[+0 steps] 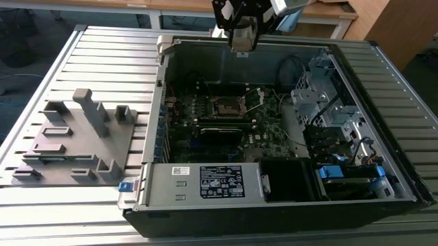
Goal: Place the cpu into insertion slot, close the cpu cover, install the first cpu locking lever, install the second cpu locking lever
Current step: 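Place the cpu into insertion slot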
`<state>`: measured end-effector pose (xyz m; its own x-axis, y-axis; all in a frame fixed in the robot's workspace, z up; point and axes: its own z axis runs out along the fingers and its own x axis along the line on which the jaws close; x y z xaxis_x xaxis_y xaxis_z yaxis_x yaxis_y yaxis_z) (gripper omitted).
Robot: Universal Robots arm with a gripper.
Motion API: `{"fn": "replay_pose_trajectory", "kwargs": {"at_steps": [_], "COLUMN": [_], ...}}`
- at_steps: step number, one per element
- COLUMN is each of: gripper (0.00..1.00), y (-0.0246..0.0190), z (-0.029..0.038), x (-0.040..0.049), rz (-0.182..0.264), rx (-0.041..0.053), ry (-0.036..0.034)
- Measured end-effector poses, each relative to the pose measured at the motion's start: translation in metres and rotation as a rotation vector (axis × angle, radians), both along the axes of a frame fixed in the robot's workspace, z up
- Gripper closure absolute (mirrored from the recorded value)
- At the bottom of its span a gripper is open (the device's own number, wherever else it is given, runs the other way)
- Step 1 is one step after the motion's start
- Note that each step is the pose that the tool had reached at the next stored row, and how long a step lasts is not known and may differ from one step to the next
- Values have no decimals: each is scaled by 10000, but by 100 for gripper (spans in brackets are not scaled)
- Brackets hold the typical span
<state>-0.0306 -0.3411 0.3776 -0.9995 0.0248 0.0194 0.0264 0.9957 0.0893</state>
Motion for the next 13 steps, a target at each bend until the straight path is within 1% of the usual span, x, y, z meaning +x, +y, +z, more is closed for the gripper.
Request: {"fn": "replay_pose_trajectory", "kwargs": {"at_steps": [5, 10, 13], "gripper": [46, 46, 46], "y": [0, 0, 0], "z": [-35, -40, -56], "x": [0, 0, 0], "rz": [0, 0, 0], "rx": [-1, 0, 2], "ry": [0, -1, -1]}}
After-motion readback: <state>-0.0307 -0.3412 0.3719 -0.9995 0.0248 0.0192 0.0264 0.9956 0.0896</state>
